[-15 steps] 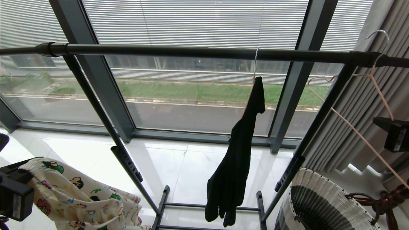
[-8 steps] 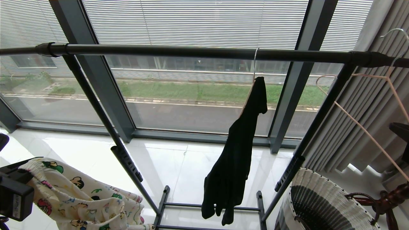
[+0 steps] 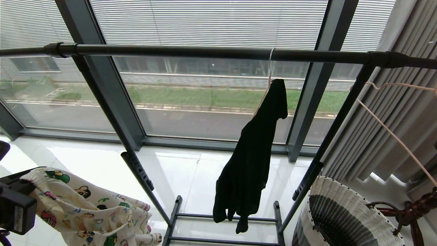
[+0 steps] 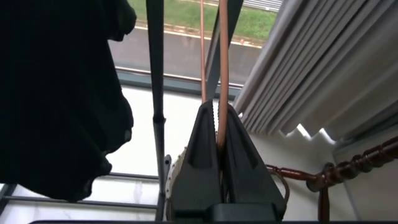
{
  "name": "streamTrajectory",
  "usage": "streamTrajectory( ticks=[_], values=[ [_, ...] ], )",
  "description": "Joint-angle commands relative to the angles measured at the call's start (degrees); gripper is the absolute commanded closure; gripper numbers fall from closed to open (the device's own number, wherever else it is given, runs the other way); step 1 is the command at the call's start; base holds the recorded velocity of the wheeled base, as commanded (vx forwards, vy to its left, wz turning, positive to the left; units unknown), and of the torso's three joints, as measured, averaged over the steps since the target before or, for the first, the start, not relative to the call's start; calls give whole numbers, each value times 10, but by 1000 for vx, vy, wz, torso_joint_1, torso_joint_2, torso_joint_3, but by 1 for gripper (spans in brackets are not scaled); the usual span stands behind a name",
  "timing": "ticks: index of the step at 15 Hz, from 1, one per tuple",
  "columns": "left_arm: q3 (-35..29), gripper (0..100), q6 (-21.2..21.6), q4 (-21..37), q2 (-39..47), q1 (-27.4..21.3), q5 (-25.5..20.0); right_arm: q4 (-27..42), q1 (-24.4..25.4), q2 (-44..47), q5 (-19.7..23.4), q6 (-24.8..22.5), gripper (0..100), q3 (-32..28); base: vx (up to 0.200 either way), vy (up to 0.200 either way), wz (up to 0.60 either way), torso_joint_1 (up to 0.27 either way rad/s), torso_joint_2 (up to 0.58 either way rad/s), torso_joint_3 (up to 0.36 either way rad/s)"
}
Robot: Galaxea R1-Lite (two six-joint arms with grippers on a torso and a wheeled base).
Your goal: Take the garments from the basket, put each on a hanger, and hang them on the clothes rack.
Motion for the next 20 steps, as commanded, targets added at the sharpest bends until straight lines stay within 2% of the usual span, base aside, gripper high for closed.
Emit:
streamTrajectory(
  ticks=[1, 4, 7, 9, 11, 13, 15, 16, 18, 20],
  values=[
    [1, 100, 1, -4, 0, 0, 0, 0, 0, -11, 0, -3, 100, 4, -200, 0, 0, -12, -2, 7],
    [1, 100, 1, -4, 0, 0, 0, 0, 0, -14, 1, -4, 100, 4, -200, 0, 0, -5, 1, 5],
    [1, 100, 1, -4, 0, 0, 0, 2, 9, -21, 6, -25, 100, 2, -200, 0, 0, 2, 4, 4],
    [1, 100, 1, -4, 0, 0, 0, 2, 41, -22, 6, -33, 100, -12, -200, 0, 0, 2, -2, 7],
    [1, 100, 2, -5, 0, 0, -1, 2, 87, -21, 6, -45, 100, -29, 0, 0, 0, 0, 0, 0],
    [-1, 100, 2, -5, 1, -8, -19, 10, 153, -13, 6, -51, 100, -41, 0, 0, 0, 0, 0, 0],
    [-26, 100, -4, -5, 21, -29, -44, 25, 242, -3, 6, -49, 100, -39, 0, 0, 0, 0, 0, 0],
    [-50, 100, -26, -20, 48, -41, -44, 33, 286, 9, 7, -48, 100, -35, 0, 0, 0, 0, 0, 0],
    [-103, 100, -79, -83, 122, -61, -37, 38, 376, 43, 9, -47, 100, -34, 0, 0, 0, 0, 0, 0],
    [-140, 100, -115, -148, 194, -79, 5, 36, 468, 83, 9, -47, 100, -35, 0, 0, 0, 0, 0, 0]
  ],
)
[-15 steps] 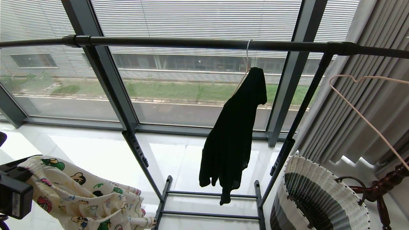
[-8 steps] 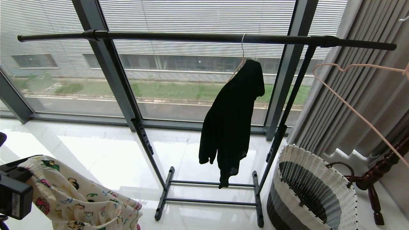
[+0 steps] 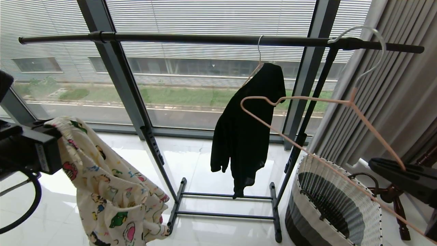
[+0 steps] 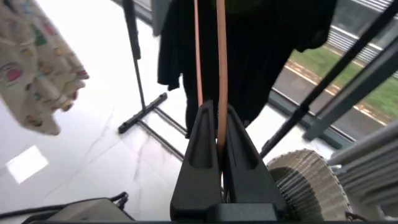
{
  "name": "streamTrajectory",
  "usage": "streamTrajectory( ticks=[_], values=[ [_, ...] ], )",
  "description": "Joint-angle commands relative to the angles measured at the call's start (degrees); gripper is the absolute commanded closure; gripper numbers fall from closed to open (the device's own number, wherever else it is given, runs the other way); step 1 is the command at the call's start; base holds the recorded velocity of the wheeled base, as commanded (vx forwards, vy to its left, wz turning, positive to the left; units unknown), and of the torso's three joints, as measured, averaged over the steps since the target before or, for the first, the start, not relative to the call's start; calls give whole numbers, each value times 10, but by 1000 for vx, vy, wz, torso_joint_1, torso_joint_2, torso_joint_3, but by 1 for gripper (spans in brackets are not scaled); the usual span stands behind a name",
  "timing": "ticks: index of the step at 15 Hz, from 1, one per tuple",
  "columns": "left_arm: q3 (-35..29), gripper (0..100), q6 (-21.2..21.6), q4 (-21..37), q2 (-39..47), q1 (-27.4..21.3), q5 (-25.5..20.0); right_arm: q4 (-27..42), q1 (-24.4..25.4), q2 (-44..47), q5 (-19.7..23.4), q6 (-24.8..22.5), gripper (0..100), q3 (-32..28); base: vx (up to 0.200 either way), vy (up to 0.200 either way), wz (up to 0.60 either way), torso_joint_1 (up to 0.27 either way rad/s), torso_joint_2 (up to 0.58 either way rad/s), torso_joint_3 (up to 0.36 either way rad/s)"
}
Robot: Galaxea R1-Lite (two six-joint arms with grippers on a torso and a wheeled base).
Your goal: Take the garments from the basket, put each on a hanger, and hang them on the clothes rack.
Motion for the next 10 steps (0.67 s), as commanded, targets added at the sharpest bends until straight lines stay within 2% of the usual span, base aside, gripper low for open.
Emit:
streamTrajectory(
  ticks=[1, 4, 7, 10],
  values=[
    [-52, 100, -49, -61, 113, -37, 49, -2, 113, 72, -2, 2, 100, -3, 0, 0, 0, 0, 0, 0],
    [-94, 100, -88, -68, 151, -102, 70, -38, 172, 112, -6, 0, 100, -16, 0, 0, 0, 0, 0, 0],
    [-109, 100, -88, -84, 184, -114, 95, -42, 195, 143, -13, -1, 100, -44, 0, 0, 0, 0, 0, 0],
    [-109, 100, -88, -87, 185, -120, 96, -64, 198, 166, -15, -1, 100, -59, 0, 0, 0, 0, 0, 0]
  ],
)
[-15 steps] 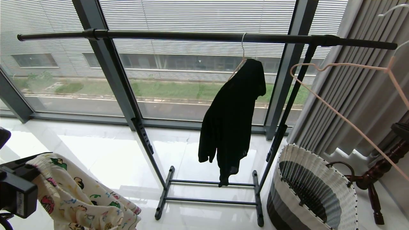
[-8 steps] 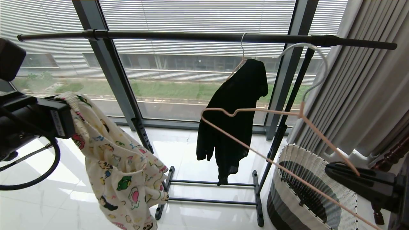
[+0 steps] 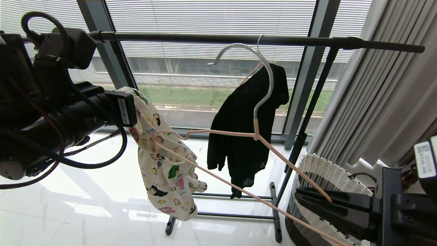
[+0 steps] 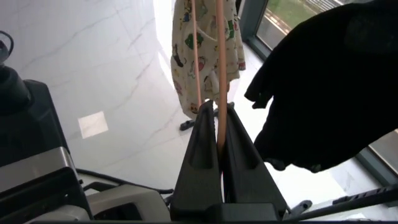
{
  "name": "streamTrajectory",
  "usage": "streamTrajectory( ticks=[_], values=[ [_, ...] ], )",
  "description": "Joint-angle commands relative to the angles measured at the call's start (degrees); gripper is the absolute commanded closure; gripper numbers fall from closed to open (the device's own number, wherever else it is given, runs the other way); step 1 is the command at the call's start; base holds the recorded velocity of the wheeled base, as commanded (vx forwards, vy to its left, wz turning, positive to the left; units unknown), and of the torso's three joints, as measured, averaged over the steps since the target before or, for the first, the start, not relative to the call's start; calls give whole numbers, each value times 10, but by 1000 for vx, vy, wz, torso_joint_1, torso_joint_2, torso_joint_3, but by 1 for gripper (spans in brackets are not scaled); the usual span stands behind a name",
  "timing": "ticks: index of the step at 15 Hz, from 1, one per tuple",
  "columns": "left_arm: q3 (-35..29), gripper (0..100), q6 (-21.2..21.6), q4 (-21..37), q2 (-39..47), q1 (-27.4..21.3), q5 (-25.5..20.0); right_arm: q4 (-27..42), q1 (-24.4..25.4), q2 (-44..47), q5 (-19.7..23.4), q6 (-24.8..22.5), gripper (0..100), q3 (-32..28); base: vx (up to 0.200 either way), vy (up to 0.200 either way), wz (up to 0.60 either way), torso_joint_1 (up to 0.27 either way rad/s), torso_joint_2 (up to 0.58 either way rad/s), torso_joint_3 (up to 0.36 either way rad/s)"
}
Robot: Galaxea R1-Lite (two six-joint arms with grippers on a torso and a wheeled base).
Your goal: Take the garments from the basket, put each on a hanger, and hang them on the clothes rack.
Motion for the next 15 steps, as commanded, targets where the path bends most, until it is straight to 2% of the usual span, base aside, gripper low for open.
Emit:
streamTrajectory(
  ticks=[1, 4, 6, 9, 12, 15],
  values=[
    [-1, 100, 0, 0, 9, -6, 2, -5, 2, 27, 0, 0, 100, -11, 0, 0, 0, 0, 0, 0],
    [-1, 100, 0, 0, 6, -17, 3, -26, 2, 52, -1, 0, 100, -25, 0, 0, 0, 0, 0, 0],
    [-1, 100, 0, 0, 2, -17, 4, -40, 1, 61, -18, 2, 100, -24, 0, 0, 0, 0, 0, 0],
    [-1, 100, 0, -12, 2, -19, 41, -56, 1, 66, -27, 3, 100, -25, 0, 0, 0, 0, 0, 0],
    [0, 100, -3, -14, 7, -47, 80, -96, 0, 96, -27, 4, 100, -26, 0, 0, 0, 0, 0, 0],
    [-1, 100, -3, -25, 12, -56, 101, -138, 0, 128, -63, 13, 100, -30, 0, 0, 0, 0, 0, 0]
  ],
)
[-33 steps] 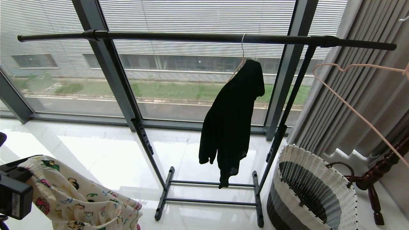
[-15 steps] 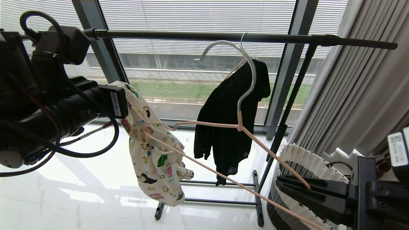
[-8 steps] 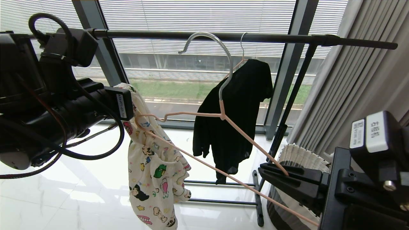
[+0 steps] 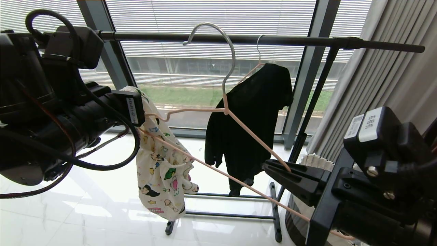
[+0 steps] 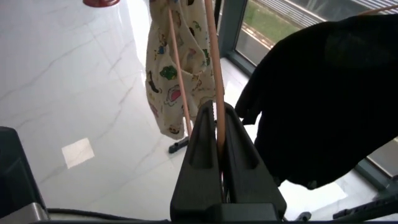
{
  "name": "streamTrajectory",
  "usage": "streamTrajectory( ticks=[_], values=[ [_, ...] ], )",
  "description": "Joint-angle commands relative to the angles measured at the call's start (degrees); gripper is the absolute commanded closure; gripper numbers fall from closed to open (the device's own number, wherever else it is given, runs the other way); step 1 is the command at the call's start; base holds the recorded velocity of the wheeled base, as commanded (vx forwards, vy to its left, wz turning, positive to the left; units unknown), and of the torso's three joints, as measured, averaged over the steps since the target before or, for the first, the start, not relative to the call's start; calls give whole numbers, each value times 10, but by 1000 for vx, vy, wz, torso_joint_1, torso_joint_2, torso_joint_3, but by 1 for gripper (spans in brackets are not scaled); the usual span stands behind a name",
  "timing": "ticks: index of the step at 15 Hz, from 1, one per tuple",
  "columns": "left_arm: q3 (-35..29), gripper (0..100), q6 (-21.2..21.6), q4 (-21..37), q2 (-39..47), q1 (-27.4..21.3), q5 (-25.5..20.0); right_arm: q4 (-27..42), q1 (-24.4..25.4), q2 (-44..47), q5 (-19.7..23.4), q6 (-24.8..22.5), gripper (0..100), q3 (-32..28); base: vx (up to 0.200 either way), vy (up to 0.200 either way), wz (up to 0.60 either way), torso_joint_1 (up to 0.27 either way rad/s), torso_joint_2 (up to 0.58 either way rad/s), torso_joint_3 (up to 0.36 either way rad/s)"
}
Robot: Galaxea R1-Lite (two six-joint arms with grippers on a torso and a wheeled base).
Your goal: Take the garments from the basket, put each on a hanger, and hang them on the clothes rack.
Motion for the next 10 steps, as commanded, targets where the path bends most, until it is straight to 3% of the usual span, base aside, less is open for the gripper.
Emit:
streamTrajectory(
  ticks=[1, 5, 10],
  values=[
    [-2, 100, 1, -10, 6, -2, 11, -9, 0, 26, -7, 6, 100, -1, 0, 0, 0, 0, 0, 0],
    [1, 100, -1, -39, 20, -3, 78, -17, -22, 31, -27, 28, 100, -2, 0, 0, 0, 0, 0, 0],
    [0, 100, -7, -39, 24, -20, 80, -45, -28, 54, -37, 27, 100, -24, 0, 0, 0, 0, 0, 0]
  ],
)
